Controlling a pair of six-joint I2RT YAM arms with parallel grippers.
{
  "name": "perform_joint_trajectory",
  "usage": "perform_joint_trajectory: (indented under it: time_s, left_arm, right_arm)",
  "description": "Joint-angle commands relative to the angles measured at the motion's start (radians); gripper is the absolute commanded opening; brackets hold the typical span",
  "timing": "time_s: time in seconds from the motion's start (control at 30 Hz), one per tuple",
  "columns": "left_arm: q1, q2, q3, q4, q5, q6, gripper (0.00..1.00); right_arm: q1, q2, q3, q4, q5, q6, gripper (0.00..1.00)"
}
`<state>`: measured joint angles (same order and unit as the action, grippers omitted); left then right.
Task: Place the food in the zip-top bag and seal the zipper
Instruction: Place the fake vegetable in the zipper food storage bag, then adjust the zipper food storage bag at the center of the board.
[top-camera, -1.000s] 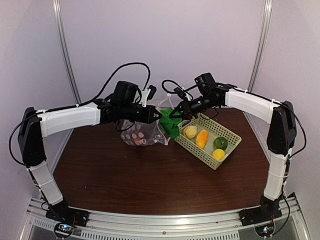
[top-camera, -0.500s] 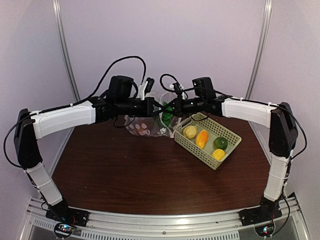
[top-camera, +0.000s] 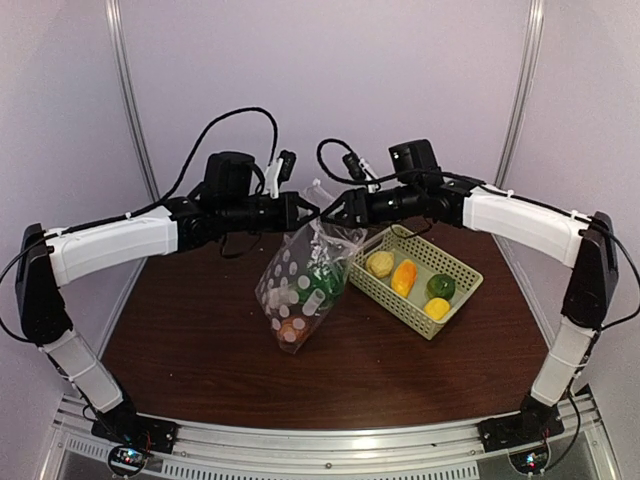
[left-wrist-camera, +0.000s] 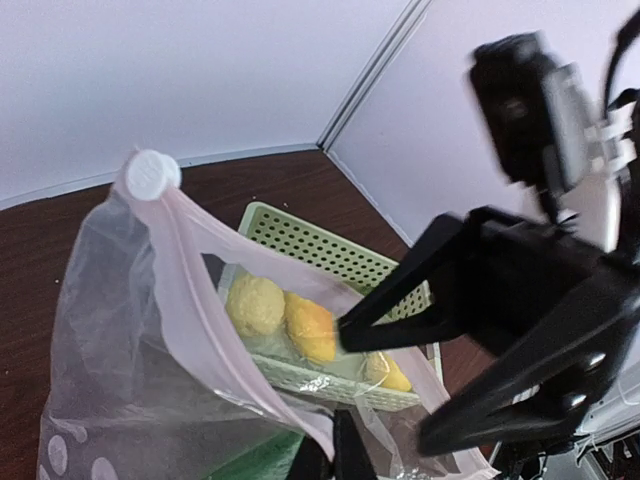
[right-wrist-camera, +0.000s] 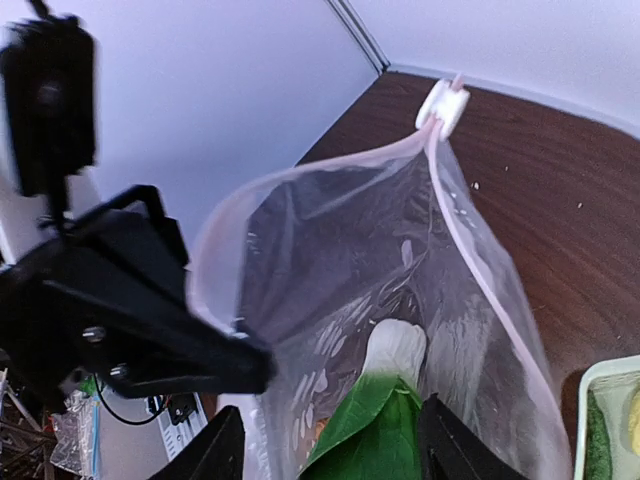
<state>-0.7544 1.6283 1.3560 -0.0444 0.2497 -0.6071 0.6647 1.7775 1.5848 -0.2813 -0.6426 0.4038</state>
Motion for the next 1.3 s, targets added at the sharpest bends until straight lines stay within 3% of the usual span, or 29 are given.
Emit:
perform_joint_trajectory:
  time_s: [0.0, 0.1, 0.23, 0.5, 0.6, 0.77, 0.93, 1.1, 1.27]
  left_arm:
    - [0.023, -0.021, -0.034, -0.004, -0.063, 0.052, 0.0]
    - [0.055, -0.033, -0.013, -0.078, -0.07, 0.095, 0.0]
    - [0.116, -0.068, 0.131, -0.329, -0.148, 0.252, 0.0]
    - [0.13, 0.0, 0.466, -0.746, -0.298, 0.543, 0.0]
    - [0.13, 0.03, 0.458, -0.785, -0.357, 0.553, 0.0]
    - [0.126, 0.162, 0.44, -0.826, -0.251, 0.542, 0.0]
    - [0.119, 0.187, 0.437, -0.8, -0.154, 0.527, 0.0]
    - [0.12, 0.151, 0.36, -0.714, -0.099, 0.513, 0.0]
    - [0.121, 0.099, 0.242, -0.572, -0.019, 0.483, 0.0]
  right_arm:
    - [-0.026, -0.152, 0.019, -0.094, -0.026, -0.137, 0.62]
    - [-0.069, -0.21, 0.025, -0.137, -0.126, -0.166, 0.62]
    - [-0.177, -0.291, -0.026, -0.105, -0.237, -0.143, 0.62]
    - [-0.351, -0.4, -0.176, -0.165, -0.063, -0.293, 0.62]
    - [-0.359, -0.431, -0.241, -0.172, 0.001, -0.35, 0.62]
    - [-0.361, -0.418, -0.275, -0.223, 0.065, -0.455, 0.62]
    - [-0.361, -0.36, -0.273, -0.344, 0.102, -0.598, 0.61]
    - [-0.361, -0.302, -0.277, -0.432, 0.203, -0.705, 0.6]
    - [-0.361, -0.297, -0.327, -0.375, 0.337, -0.699, 0.63]
